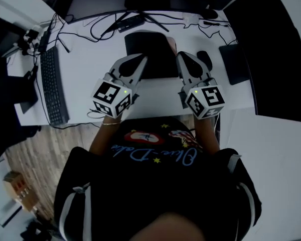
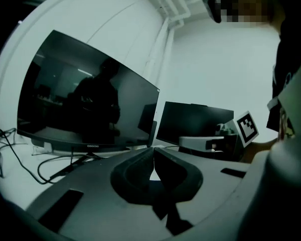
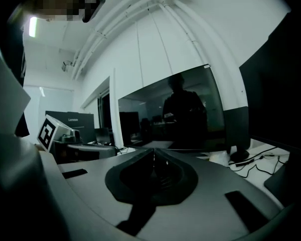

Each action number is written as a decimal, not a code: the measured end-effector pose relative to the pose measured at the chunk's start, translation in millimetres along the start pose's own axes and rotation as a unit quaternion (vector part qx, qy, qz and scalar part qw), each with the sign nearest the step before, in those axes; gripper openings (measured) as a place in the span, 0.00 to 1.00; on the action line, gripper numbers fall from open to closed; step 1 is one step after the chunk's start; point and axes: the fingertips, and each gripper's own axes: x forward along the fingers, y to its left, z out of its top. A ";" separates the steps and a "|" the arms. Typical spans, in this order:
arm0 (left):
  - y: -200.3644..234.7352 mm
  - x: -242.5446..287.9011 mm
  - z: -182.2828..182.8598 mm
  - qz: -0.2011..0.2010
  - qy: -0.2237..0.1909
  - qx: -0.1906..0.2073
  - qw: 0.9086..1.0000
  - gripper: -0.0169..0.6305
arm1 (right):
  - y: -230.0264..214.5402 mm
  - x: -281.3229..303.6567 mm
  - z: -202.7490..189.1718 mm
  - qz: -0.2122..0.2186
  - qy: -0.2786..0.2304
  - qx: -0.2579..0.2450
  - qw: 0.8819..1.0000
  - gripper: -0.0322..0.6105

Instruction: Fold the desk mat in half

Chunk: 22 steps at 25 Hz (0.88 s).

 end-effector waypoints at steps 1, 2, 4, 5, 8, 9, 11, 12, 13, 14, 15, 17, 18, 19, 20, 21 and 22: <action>2.6 -7.0 2.3 0.011 0.000 0.015 1.000 0.03 | 5.4 3.2 3.2 0.010 -0.003 -0.002 1.000 0.05; 5.1 -14.1 4.3 0.021 -0.001 0.029 0.999 0.03 | 10.5 6.4 6.1 0.019 -0.006 -0.004 1.000 0.05; 10.1 -27.7 6.9 0.044 -0.005 0.051 0.998 0.03 | 20.0 12.0 9.9 0.035 -0.007 -0.007 0.999 0.05; 12.7 -34.0 7.4 0.055 -0.006 0.055 0.997 0.03 | 24.7 14.6 10.8 0.041 -0.007 -0.009 0.999 0.05; 19.2 -49.0 8.5 0.079 -0.013 0.050 0.996 0.03 | 37.6 21.4 11.0 0.059 -0.004 -0.013 0.998 0.05; 20.6 -52.1 9.6 0.084 -0.017 0.046 0.995 0.03 | 40.9 23.5 10.7 0.065 -0.002 -0.015 0.998 0.05; 23.0 -56.5 11.0 0.094 -0.021 0.044 0.994 0.03 | 46.0 27.3 10.2 0.074 -0.001 -0.018 0.997 0.05; 23.9 -58.0 11.3 0.098 -0.022 0.046 0.994 0.03 | 48.0 28.5 10.2 0.078 -0.001 -0.019 0.997 0.05; 24.6 -59.1 11.6 0.101 -0.021 0.050 0.993 0.03 | 49.8 29.5 10.3 0.081 0.000 -0.020 0.997 0.05; 25.3 -59.7 12.0 0.103 -0.020 0.054 0.993 0.03 | 51.3 30.4 10.8 0.083 0.000 -0.021 0.996 0.05; 25.8 -60.0 11.9 0.104 -0.018 0.056 0.993 0.03 | 52.3 31.1 11.4 0.084 0.000 -0.022 0.996 0.05; 25.8 -59.9 12.2 0.104 -0.015 0.056 0.993 0.03 | 53.3 32.0 12.1 0.085 0.003 -0.024 0.996 0.05; 25.3 -59.8 12.8 0.103 -0.017 0.056 0.993 0.03 | 53.6 32.1 12.1 0.085 0.004 -0.025 0.996 0.05; 25.1 -59.6 13.2 0.102 -0.017 0.056 0.993 0.03 | 53.8 32.0 12.1 0.085 0.005 -0.026 0.996 0.05; 25.0 -59.3 13.5 0.102 -0.017 0.057 0.993 0.03 | 54.2 31.8 12.0 0.085 0.006 -0.026 0.996 0.05; 24.8 -59.0 13.7 0.101 -0.018 0.058 0.993 0.03 | 54.5 31.7 11.8 0.085 0.007 -0.026 0.996 0.05; 24.4 -58.5 13.8 0.100 -0.018 0.058 0.993 0.03 | 54.6 31.5 11.3 0.085 0.008 -0.027 0.996 0.05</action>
